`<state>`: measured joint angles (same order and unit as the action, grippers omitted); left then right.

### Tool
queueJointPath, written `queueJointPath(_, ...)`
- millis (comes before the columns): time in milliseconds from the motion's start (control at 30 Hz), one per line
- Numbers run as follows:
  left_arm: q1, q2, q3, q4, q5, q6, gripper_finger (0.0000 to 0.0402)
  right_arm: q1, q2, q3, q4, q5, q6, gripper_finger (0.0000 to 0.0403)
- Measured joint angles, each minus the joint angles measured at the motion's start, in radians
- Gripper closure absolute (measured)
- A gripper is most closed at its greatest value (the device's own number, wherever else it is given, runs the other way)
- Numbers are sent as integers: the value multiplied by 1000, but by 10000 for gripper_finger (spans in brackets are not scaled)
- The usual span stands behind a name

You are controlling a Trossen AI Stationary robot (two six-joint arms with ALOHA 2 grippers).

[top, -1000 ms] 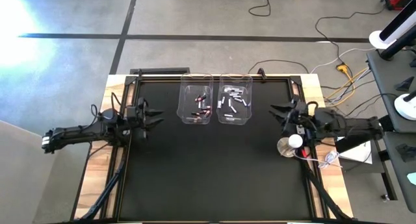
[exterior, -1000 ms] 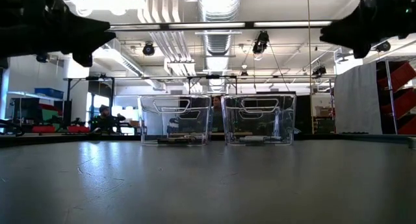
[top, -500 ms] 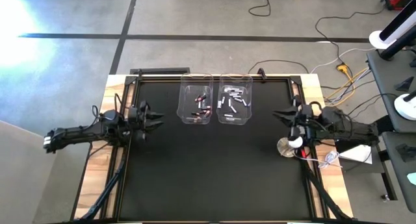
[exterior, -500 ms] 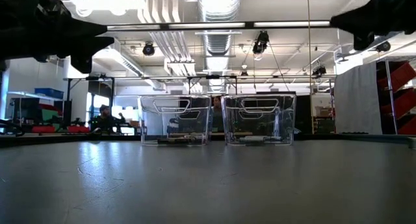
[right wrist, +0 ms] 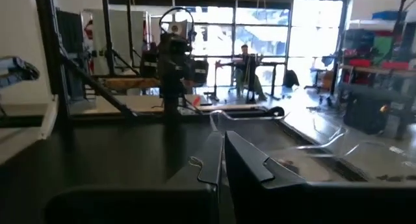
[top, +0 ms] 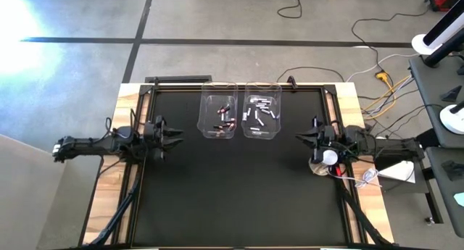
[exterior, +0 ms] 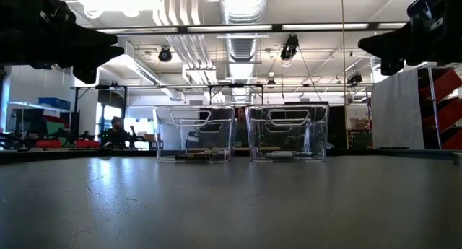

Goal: Sort batteries
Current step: Return to Home Position

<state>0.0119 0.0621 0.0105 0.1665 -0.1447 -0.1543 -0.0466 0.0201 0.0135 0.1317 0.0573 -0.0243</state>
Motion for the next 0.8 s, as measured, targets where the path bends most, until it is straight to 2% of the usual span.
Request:
queueJointPath(267,-25,11,0,-60,-77,13,263,-2,20,0,-105,7,-118,390)
queueJointPath(367,-25,26,0,-111,-76,14,263,-2,35,1,-105,16,-103,390)
queueJointPath(800,-25,94,0,-109,-75,14,263,-2,42,0,-103,21,-49,390)
